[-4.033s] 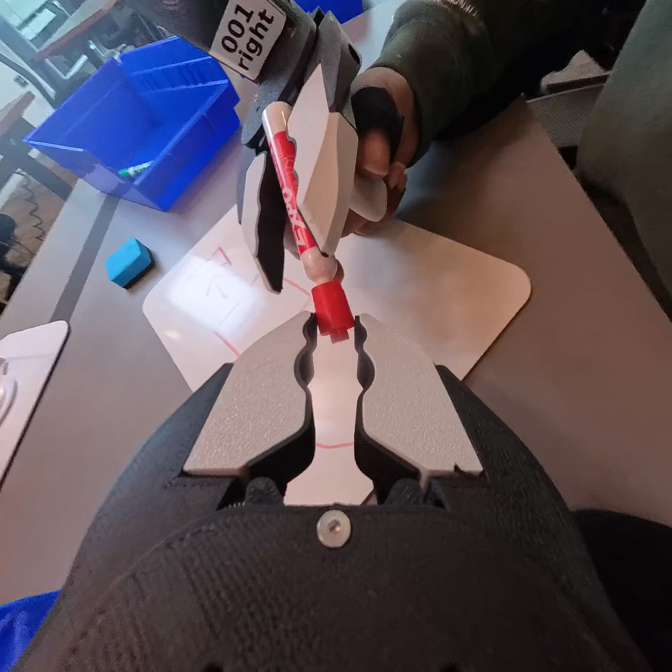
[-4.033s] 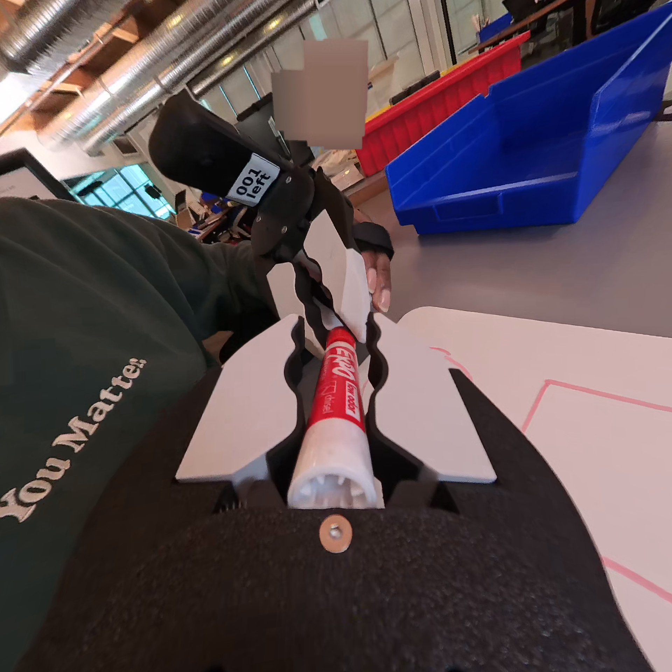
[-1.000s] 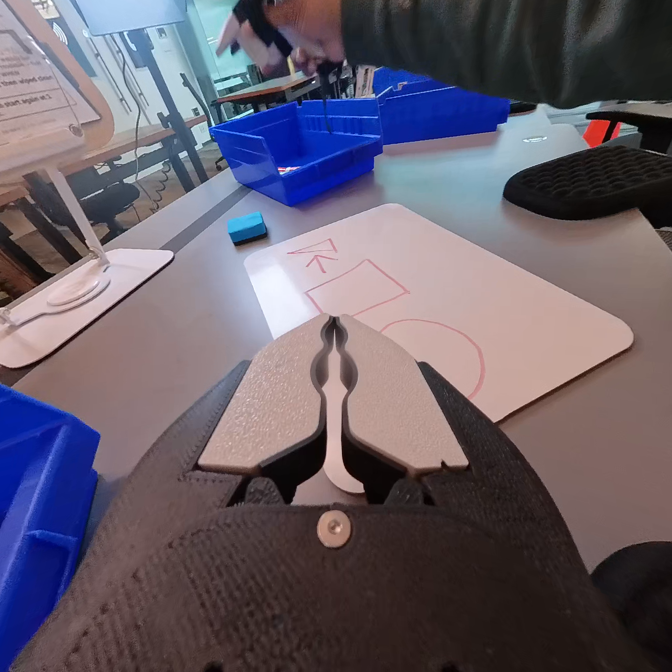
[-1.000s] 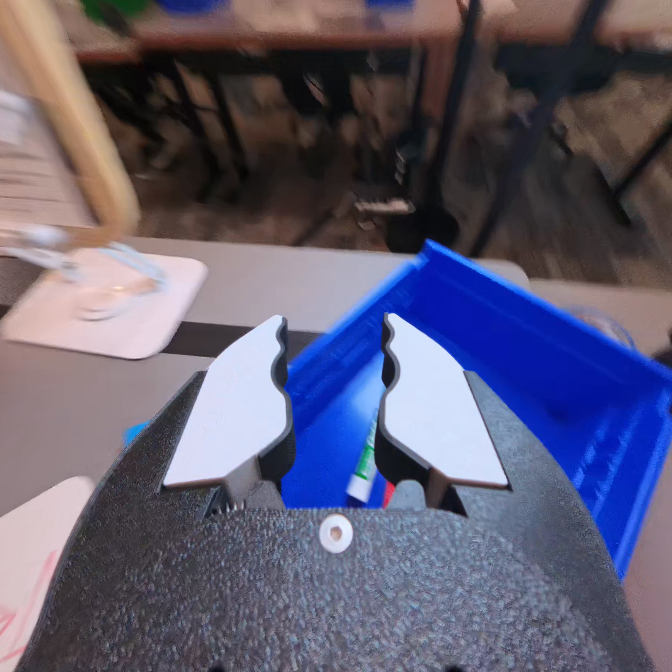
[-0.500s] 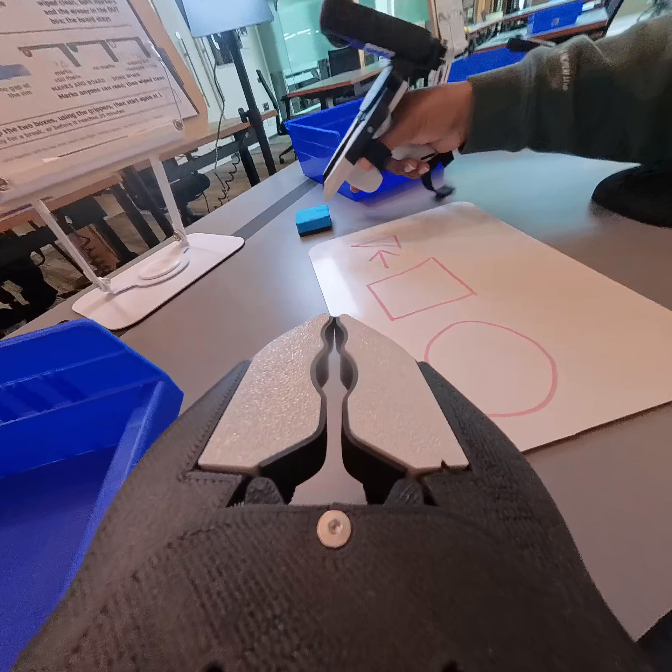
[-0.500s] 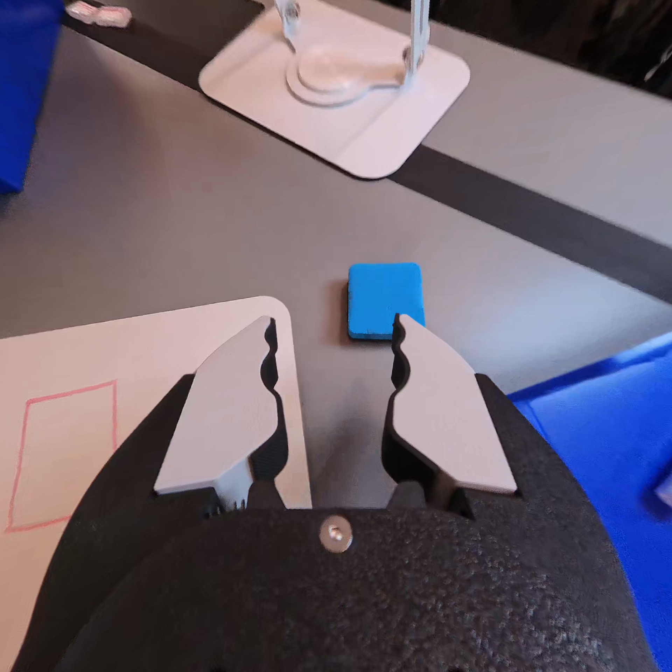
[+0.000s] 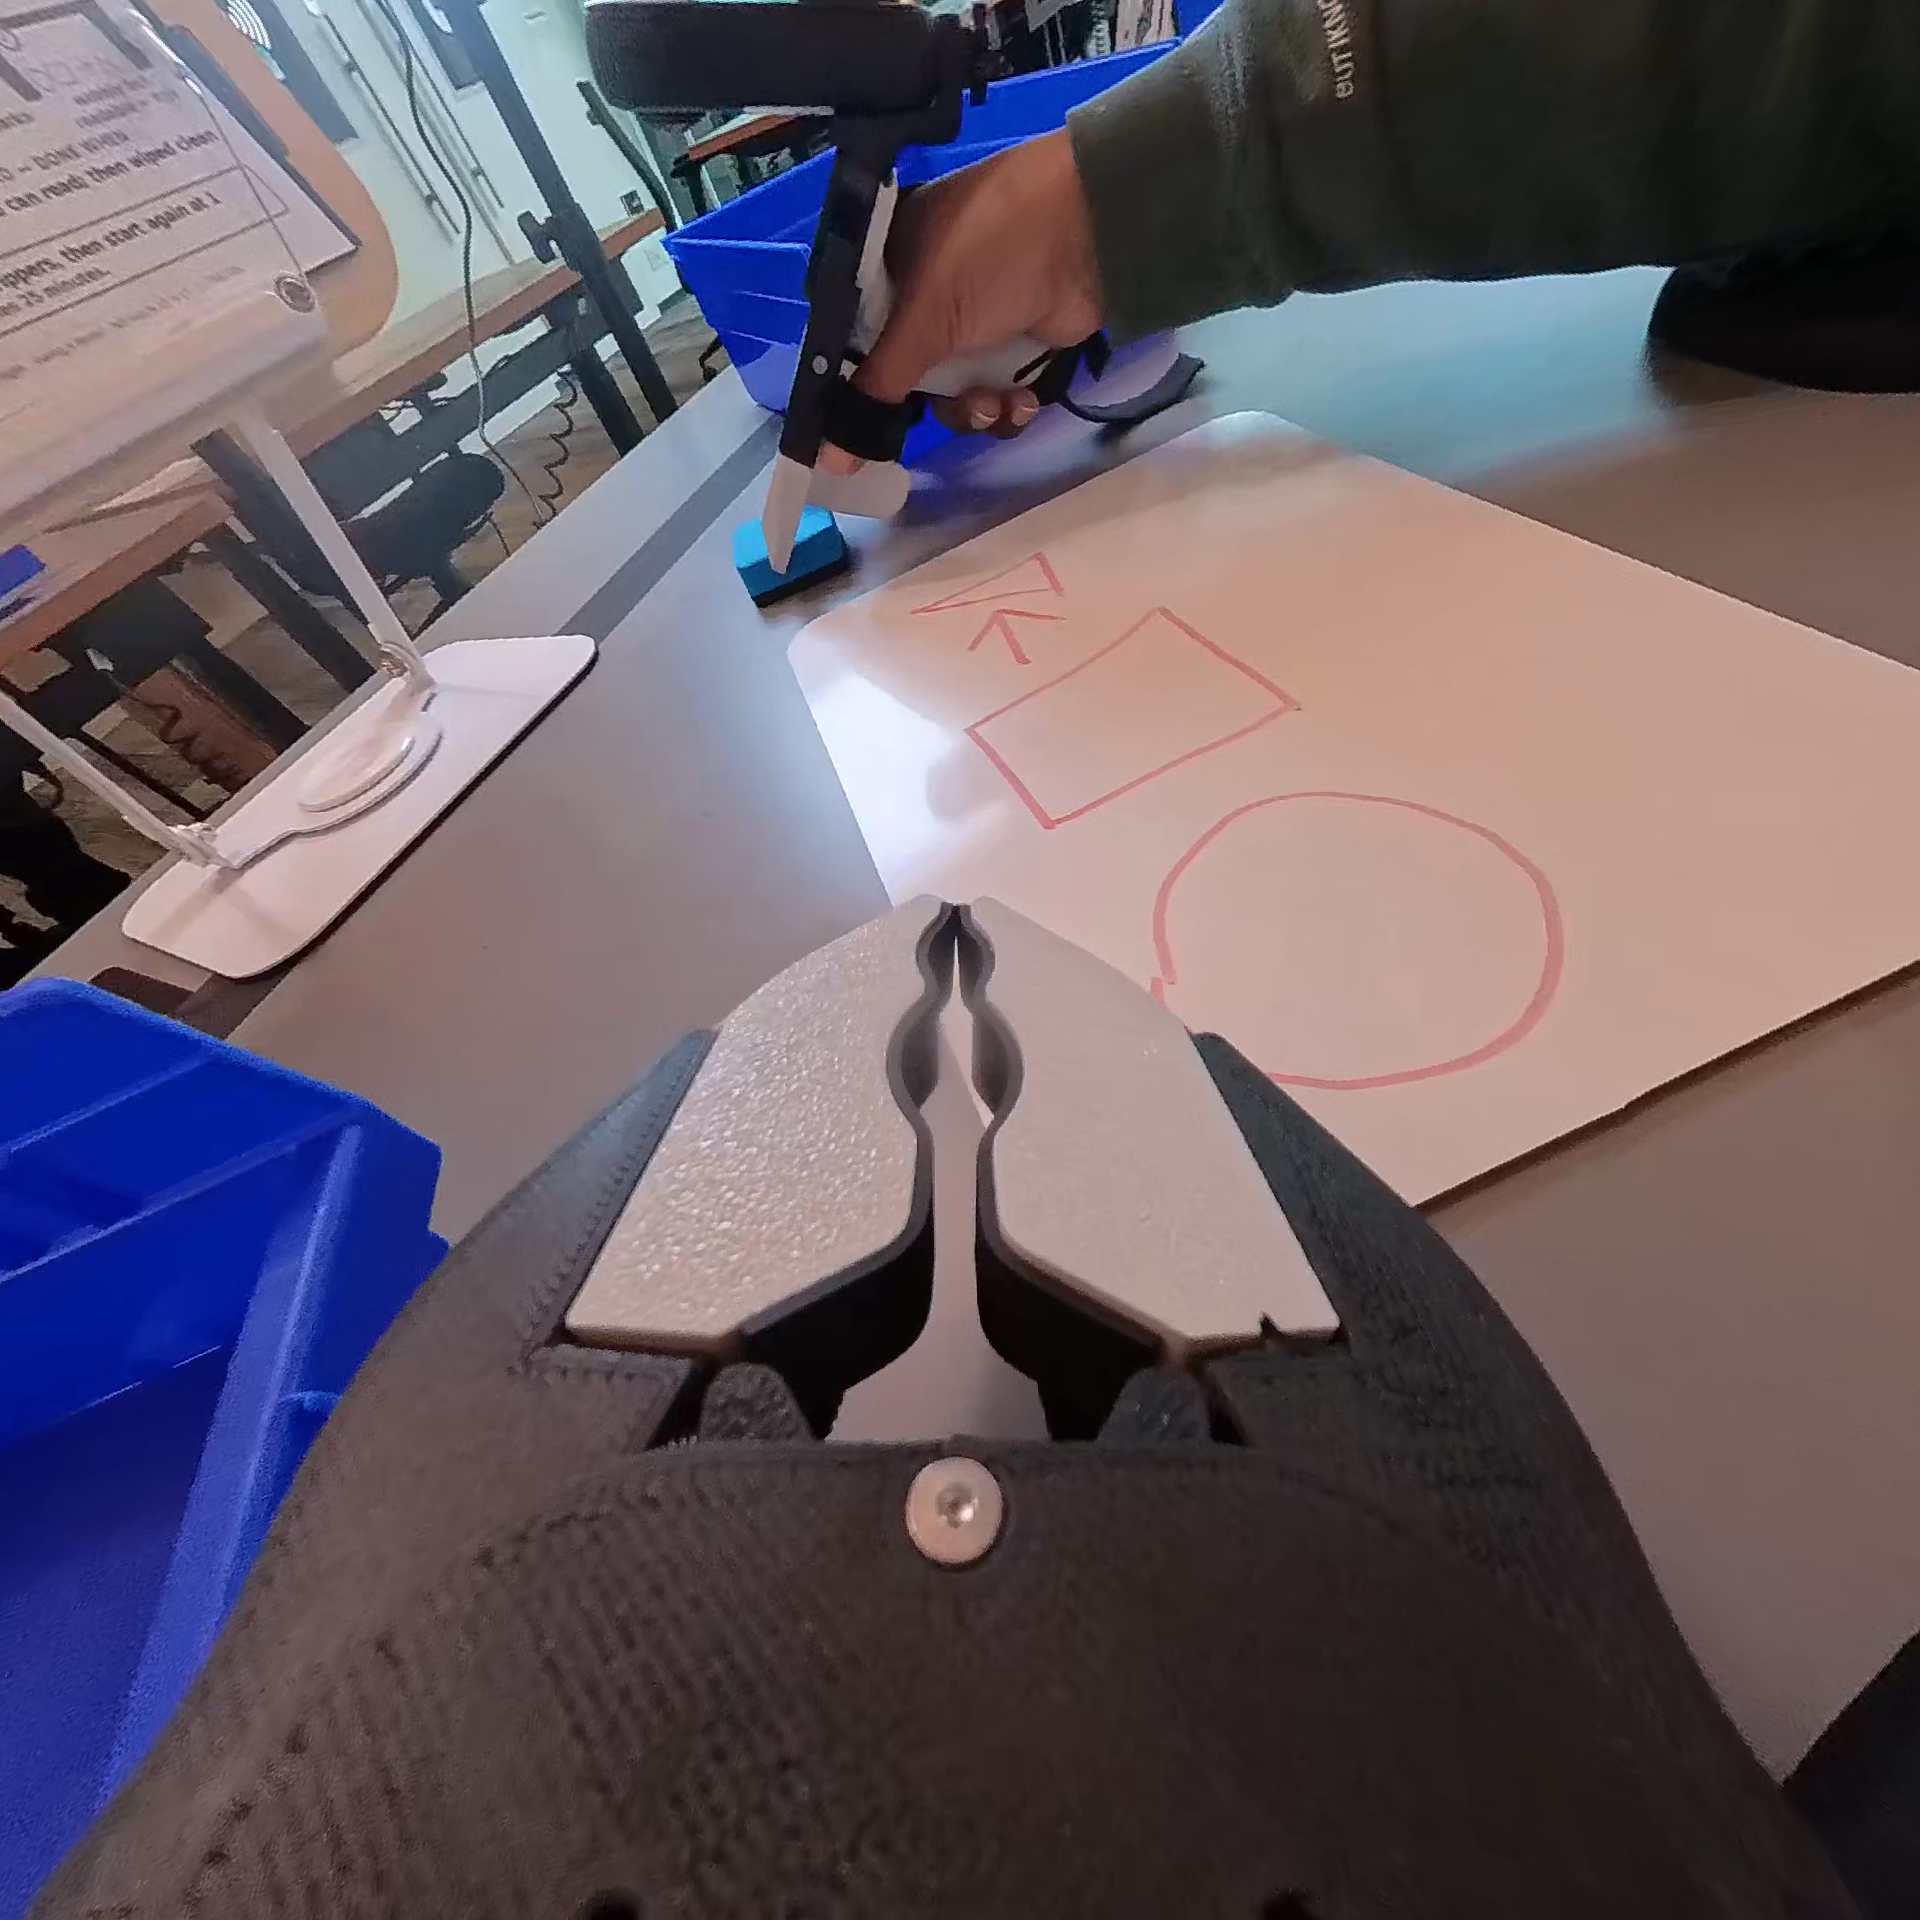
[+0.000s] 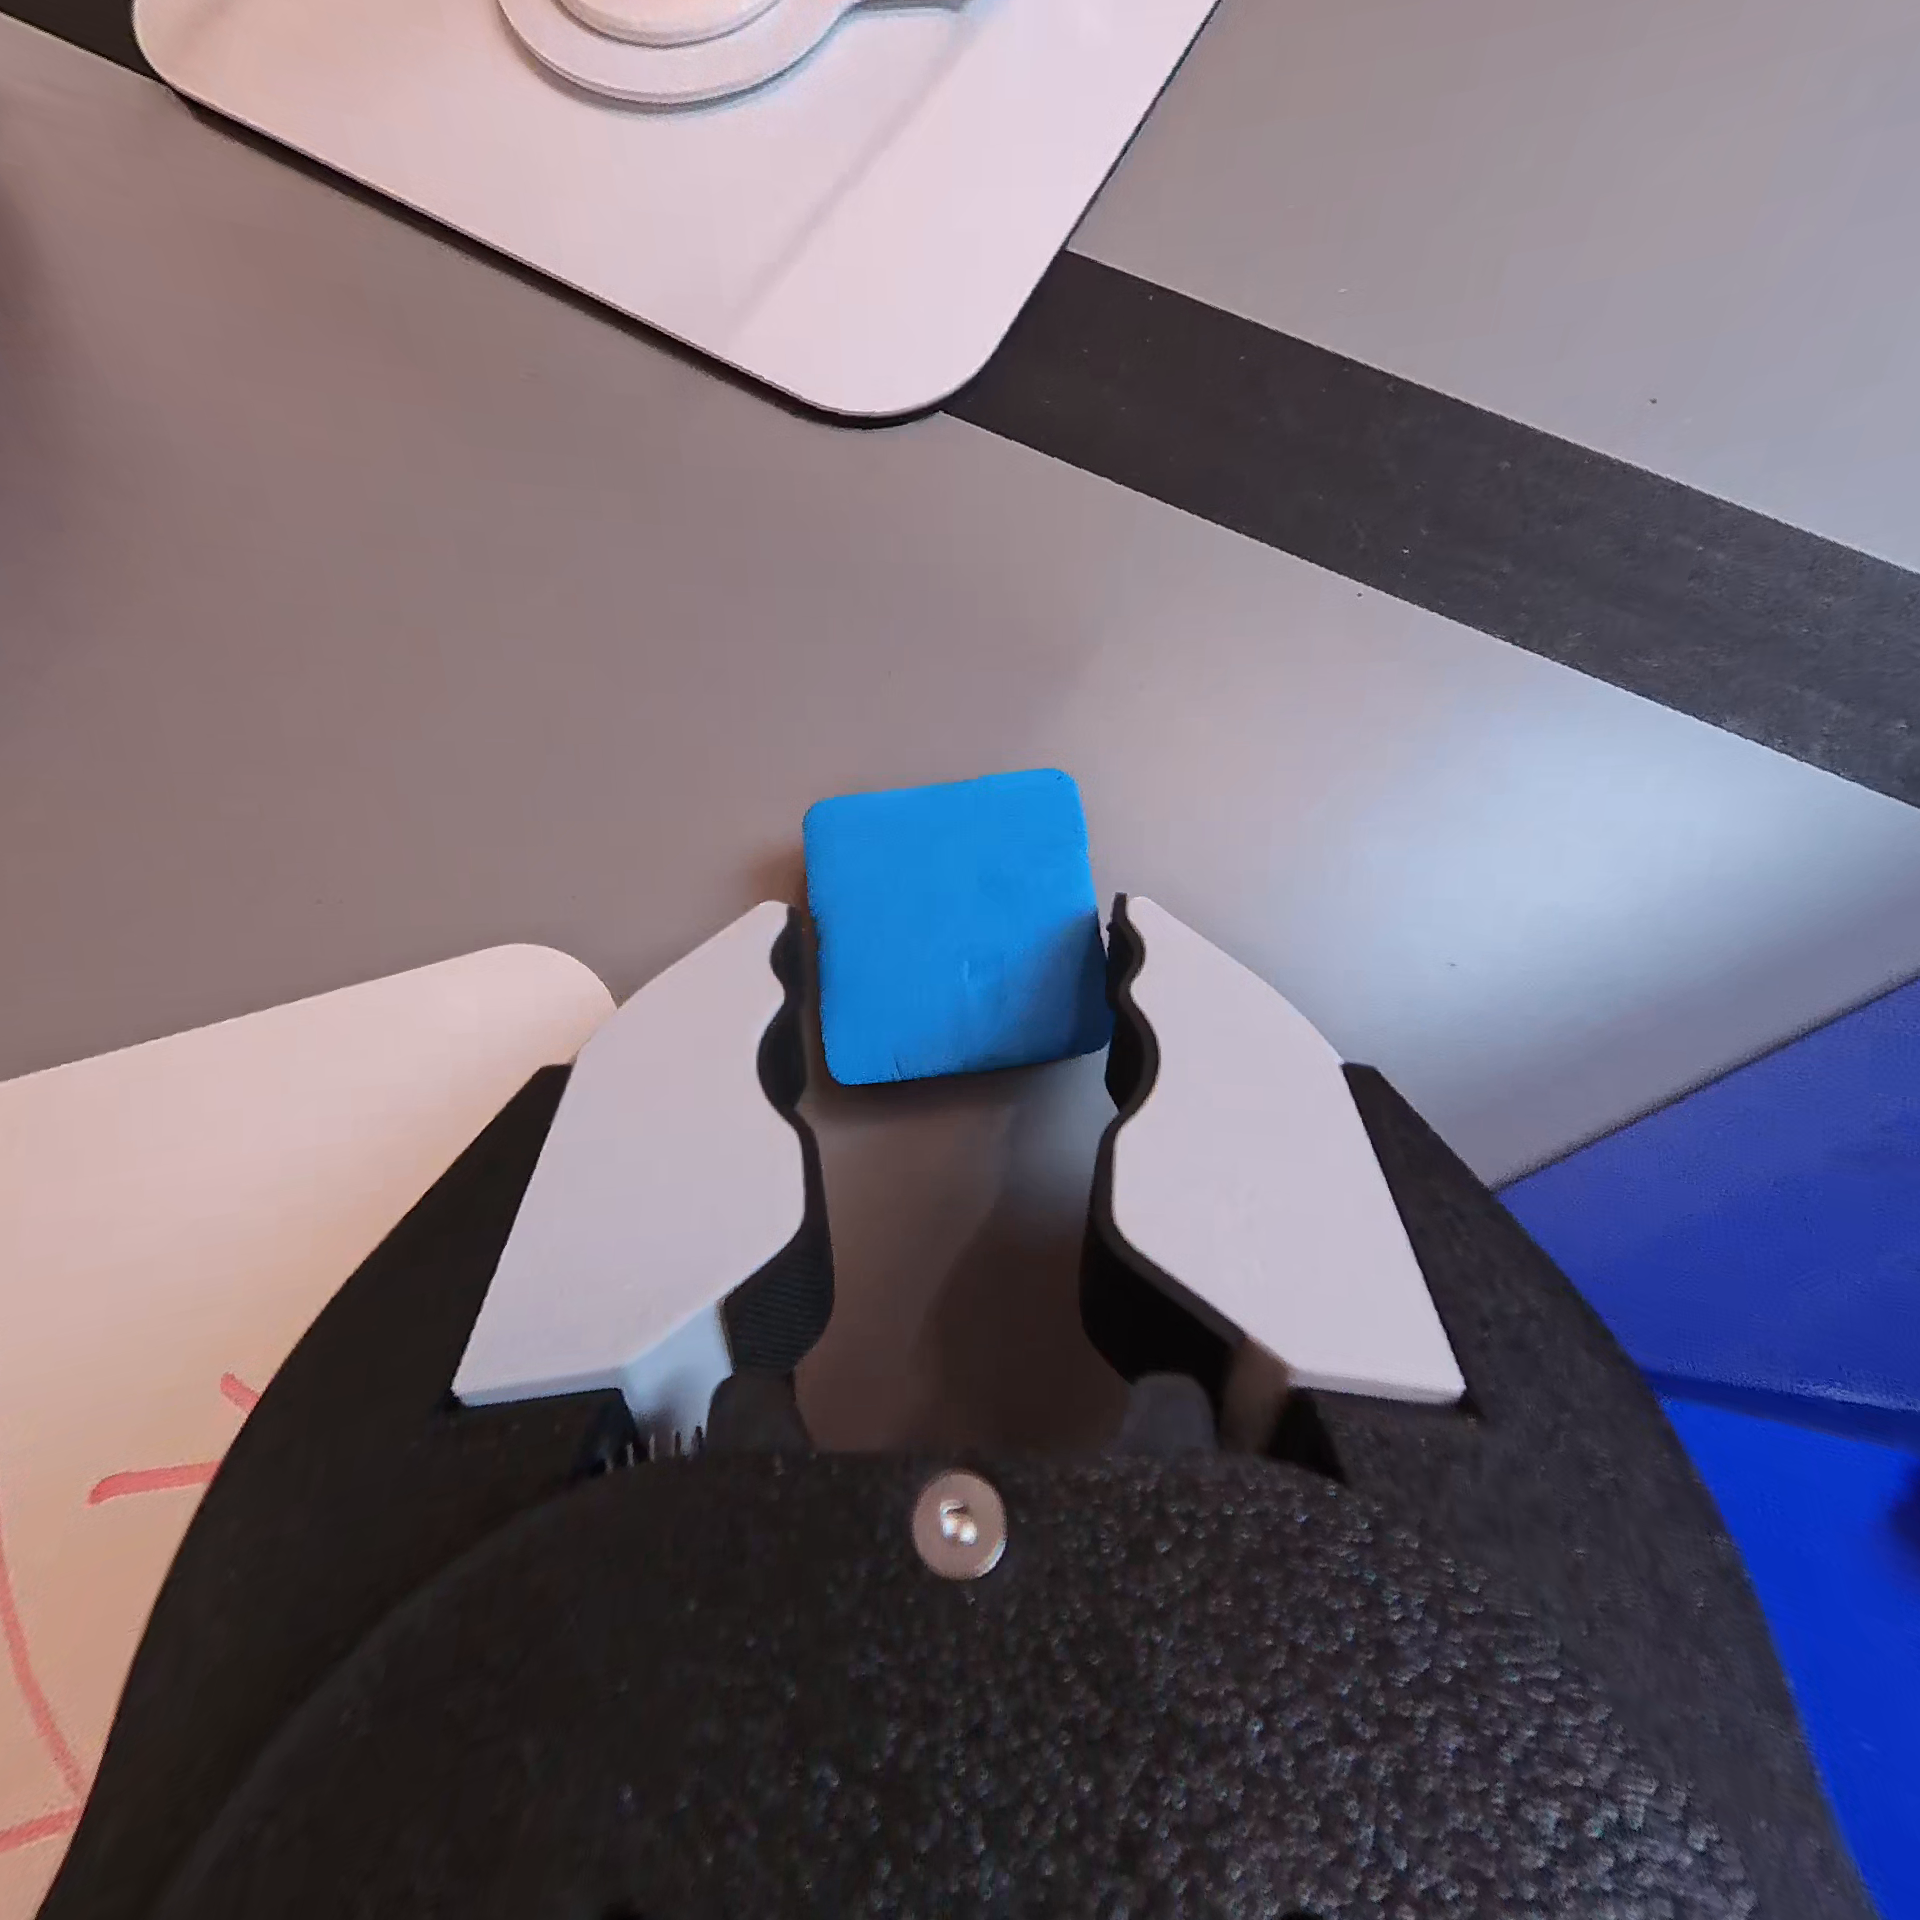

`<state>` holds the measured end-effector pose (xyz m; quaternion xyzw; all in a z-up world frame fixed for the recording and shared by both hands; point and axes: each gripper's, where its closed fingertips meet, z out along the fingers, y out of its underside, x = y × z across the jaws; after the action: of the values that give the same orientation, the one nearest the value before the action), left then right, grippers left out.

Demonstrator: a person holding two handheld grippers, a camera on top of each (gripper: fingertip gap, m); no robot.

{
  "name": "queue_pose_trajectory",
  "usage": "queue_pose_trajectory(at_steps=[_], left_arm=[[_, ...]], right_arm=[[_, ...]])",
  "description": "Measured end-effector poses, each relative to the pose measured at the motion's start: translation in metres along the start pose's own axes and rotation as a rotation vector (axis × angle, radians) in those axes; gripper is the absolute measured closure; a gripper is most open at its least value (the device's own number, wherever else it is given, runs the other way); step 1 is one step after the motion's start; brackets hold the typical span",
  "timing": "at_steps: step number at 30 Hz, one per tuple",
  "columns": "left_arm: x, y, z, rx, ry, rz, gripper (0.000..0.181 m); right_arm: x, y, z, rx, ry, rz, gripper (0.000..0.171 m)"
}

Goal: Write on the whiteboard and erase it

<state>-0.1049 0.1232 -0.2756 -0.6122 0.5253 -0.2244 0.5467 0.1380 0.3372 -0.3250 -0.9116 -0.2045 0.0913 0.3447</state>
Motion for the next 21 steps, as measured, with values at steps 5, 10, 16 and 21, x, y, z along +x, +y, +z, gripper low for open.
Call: queue_pose_trajectory(at_steps=[5,10,16,21], left_arm=[[0.004,0.000,0.001,-0.006,0.014,0.011,0.181],[0.011,0.004,0.004,-0.041,0.040,0.052,0.181],[0.033,0.009,0.008,-0.115,0.127,0.121,0.181],[0.071,-0.001,0.011,-0.135,0.242,0.182,0.181]], right_arm=[[-0.001,0.000,0.000,-0.006,-0.006,-0.033,0.120],[-0.040,-0.008,-0.035,0.055,-0.192,-0.134,0.120],[-0.092,0.054,-0.073,-0.091,-0.318,-0.356,0.120],[-0.102,0.085,-0.083,-0.116,-0.334,-0.366,0.120]])
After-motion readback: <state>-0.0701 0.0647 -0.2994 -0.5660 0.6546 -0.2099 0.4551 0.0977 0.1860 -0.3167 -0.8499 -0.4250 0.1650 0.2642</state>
